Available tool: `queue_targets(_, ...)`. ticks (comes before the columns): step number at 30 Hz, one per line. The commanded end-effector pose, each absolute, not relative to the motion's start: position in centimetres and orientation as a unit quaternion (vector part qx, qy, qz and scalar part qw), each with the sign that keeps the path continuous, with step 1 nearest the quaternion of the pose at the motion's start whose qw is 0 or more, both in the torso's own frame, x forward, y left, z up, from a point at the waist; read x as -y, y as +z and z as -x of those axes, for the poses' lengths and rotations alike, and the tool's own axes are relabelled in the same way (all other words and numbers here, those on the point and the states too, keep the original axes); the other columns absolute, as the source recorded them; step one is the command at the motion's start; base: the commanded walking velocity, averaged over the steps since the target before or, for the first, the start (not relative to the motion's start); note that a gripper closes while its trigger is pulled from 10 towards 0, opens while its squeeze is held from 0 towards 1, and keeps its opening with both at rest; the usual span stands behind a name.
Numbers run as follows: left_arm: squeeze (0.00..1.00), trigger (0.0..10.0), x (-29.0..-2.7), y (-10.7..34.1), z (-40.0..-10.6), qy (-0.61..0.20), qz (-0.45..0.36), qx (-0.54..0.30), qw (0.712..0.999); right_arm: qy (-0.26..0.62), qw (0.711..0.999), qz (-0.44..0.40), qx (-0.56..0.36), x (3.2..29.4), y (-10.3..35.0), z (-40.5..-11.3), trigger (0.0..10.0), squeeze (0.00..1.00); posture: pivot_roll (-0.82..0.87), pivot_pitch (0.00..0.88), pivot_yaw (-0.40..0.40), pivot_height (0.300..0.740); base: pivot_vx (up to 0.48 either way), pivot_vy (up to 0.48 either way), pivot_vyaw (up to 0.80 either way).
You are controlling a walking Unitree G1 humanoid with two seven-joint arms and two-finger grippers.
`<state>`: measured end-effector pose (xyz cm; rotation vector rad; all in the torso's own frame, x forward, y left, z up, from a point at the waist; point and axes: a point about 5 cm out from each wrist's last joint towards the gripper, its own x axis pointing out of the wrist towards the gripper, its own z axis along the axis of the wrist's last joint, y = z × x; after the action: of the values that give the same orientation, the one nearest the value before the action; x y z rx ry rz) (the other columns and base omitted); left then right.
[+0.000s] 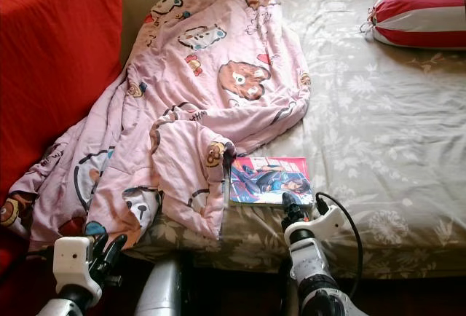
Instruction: Clean up the room
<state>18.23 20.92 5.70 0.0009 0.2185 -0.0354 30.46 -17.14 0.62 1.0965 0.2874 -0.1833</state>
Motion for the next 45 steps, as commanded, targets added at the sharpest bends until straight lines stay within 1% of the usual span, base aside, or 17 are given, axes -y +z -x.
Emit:
queue_targets(1, 0.0, 10.0, -21.5, 5.7, -17.8, -0.014, -0.01, -0.118, 0.993, -0.098, 0.832, -0.528, -0.141, 17.0, 0.3, -30.3, 10.0, 0.0, 0.28, 0.194, 0.103, 0.586, 0.0, 0.0, 0.0)
queue_targets(11, 0.0, 10.0, -21.6, 6.3, -16.9, -0.021, -0.019, -0.124, 0.992, -0.099, 0.829, -0.532, -0.141, 17.1, 0.4, -30.3, 10.0, 0.0, 0.3, 0.227, 0.12, 0.586, 0.0, 0.0, 0.0)
queue_targets(14, 0.0, 10.0, -21.8, 6.9, -16.3, -0.023, -0.027, -0.126, 0.991, -0.114, 0.821, -0.541, -0.144, 17.4, 0.1, -30.0, 10.0, 0.0, 0.32, 0.244, 0.13, 0.586, 0.0, 0.0, 0.0)
queue_targets(21, 0.0, 10.0, -22.3, 7.8, -15.6, -0.025, -0.038, -0.127, 0.991, -0.131, 0.814, -0.548, -0.143, 17.8, -0.1, -29.9, 10.0, 0.0, 0.35, 0.264, 0.144, 0.586, 0.0, 0.0, 0.0)
queue_targets(30, 0.0, 10.0, -22.2, 8.5, -15.1, -0.029, -0.047, -0.133, 0.99, -0.139, 0.809, -0.555, -0.138, 17.8, 0.7, -30.8, 10.0, 0.0, 0.37, 0.279, 0.151, 0.586, 0.0, 0.0, 0.0)
queue_targets(33, 0.0, 10.0, -22.2, 8.6, -14.8, -0.028, -0.048, -0.136, 0.989, -0.13, 0.803, -0.568, -0.124, 17.6, 1.5, -31.5, 10.0, 0.0, 0.38, 0.283, 0.153, 0.586, 0.0, 0.0, 0.0)
queue_targets(43, 0.0, 10.0, -22.5, 9.0, -14.5, -0.025, -0.056, -0.139, 0.988, -0.122, 0.802, -0.574, -0.11, 17.6, 3.0, -32.8, 10.0, 0.0, 0.39, 0.287, 0.152, 0.586, 0.0, 0.0, 0.0)
queue_targets(44, 0.0, 10.0, -22.4, 9.0, -14.4, -0.026, -0.056, -0.14, 0.988, -0.115, 0.804, -0.574, -0.107, 17.5, 3.2, -33.1, 7.7, 0.0, 0.38, 0.288, 0.15, 0.586, 0.0, 0.0, 0.0)
queue_targets(45, 0.0, 10.0, -22.4, 9.0, -14.4, -0.026, -0.056, -0.141, 0.988, -0.11, 0.805, -0.573, -0.106, 17.3, 3.3, -33.2, 4.2, 0.0, 0.38, 0.287, 0.149, 0.586, 0.0, 0.0, 0.0)
